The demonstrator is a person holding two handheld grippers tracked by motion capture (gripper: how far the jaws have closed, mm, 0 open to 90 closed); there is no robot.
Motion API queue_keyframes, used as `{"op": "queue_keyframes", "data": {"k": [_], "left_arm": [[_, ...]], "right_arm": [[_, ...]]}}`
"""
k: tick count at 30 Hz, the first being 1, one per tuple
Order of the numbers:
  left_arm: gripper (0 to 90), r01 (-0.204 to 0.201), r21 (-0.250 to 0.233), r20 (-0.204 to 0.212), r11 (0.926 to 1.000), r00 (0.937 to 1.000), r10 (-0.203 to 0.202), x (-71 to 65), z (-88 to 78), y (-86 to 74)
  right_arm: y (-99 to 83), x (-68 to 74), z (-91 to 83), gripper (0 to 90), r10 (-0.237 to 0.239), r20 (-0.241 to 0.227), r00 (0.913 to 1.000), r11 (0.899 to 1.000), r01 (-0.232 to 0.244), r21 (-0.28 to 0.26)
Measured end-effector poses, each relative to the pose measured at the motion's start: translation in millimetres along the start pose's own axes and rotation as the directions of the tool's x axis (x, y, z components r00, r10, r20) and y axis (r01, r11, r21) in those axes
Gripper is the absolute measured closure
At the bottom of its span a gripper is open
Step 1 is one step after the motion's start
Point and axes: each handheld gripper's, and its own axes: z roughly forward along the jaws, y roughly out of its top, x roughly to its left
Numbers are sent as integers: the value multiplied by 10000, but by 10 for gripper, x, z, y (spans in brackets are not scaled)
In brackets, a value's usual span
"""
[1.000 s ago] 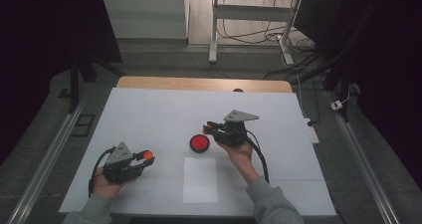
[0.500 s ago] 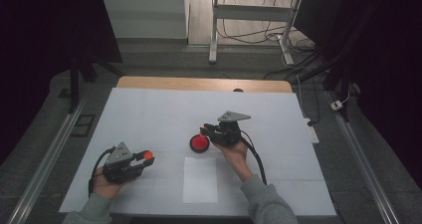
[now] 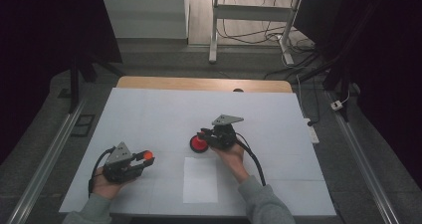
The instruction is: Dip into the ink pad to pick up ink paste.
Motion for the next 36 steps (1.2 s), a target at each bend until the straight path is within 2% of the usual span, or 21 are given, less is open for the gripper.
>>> {"op": "queue_keyframes", "data": {"k": [11, 16, 28, 36], "left_arm": [[651, 8, -9, 21, 10000, 10000, -8, 4, -5, -1], [651, -1, -2, 10, 10000, 10000, 1, 3, -4, -1], [651, 15, -1, 23, 10000, 10000, -15, 2, -7, -3], [651, 8, 31, 14, 10000, 10000, -8, -2, -2, -5]], "right_arm": [[-64, 4, 87, 722, -296, 212, 9993, 9986, 286, 446], [-74, 23, 109, 722, -346, 196, 9992, 9982, 336, 487], [-84, 115, 144, 725, -1152, 621, 9914, 9897, 1092, 920], [-110, 127, 144, 727, -1082, 747, 9913, 9916, 1022, 793]]}}
